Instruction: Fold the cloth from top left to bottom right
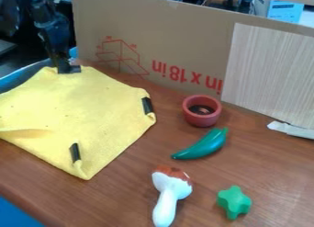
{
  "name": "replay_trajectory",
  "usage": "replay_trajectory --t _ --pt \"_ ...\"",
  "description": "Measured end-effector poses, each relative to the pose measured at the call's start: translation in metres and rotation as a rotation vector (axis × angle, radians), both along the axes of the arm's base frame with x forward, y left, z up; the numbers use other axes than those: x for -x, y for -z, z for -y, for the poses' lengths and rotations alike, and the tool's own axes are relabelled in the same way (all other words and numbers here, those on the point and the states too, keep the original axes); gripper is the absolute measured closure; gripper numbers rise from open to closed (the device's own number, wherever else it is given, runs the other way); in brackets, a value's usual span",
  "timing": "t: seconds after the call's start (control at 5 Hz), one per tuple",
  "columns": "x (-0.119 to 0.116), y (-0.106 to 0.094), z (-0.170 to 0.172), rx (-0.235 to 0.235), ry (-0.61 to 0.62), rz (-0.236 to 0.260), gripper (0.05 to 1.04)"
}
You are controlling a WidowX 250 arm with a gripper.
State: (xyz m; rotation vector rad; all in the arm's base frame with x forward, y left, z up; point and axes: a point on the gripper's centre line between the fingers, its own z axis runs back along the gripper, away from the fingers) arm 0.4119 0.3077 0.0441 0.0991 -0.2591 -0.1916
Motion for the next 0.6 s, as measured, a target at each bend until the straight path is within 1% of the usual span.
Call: replay_trajectory --t 0.2,0.4,0.6 --pt "0.015 -0.020 0.012 0.024 0.027 0.033 1.032" --pt "0.034 -0.035 0.034 0.043 0.089 0.059 1.032" --pt "0.054 -0.044 0.059 0.058 0.162 0.078 1.033"
